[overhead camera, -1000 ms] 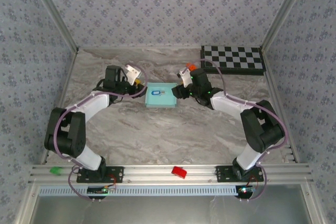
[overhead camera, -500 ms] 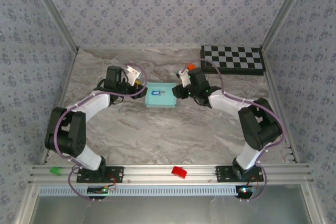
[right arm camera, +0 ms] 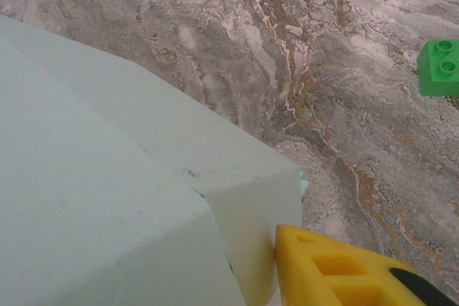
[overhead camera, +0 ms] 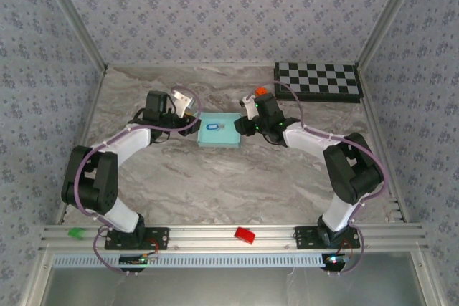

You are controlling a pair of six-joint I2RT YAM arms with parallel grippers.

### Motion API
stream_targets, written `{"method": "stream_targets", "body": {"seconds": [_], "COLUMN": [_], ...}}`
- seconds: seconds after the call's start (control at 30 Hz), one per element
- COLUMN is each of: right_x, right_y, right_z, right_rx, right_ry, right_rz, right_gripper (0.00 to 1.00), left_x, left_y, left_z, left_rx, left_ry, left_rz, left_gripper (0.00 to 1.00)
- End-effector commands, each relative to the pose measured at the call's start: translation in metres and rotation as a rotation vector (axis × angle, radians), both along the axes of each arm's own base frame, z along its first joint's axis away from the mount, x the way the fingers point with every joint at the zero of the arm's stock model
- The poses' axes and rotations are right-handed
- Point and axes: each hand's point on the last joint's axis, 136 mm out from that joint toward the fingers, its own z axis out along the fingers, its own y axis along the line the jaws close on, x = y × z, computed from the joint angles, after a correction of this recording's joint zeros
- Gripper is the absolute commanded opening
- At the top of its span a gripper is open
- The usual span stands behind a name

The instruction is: Fold the paper box

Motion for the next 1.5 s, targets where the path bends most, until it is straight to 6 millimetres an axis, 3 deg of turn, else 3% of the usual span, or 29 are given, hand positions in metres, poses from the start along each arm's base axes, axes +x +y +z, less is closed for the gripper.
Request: {"method": "stream_targets", "body": {"seconds": [0.0,0.97,1.47], "right_x": [0.002,0.007,-0.006], "right_y": [0.006,0.02,0.026], "right_z": [0.003,0.001,-0.007], "right_rx": [0.009,0.023,0.01], "right_ry": [0.012,0.021,-0.011], "right_rz": [-0.002,-0.081,-0.086], "right_gripper": [0.37,0.34,0.34], "left_x": [0.0,-0.002,-0.016], "left_y": [-0.008,-0.019,-0.014], "left_z": [0.003,-0.004,-0.014], "left_rx": [-0.029,-0.057,-0.06], "left_ry": [0.014,0.019,0.014], "left_rz": [-0.016,0.055,0.071], "left_gripper": [0.42,0.31,0.28]}}
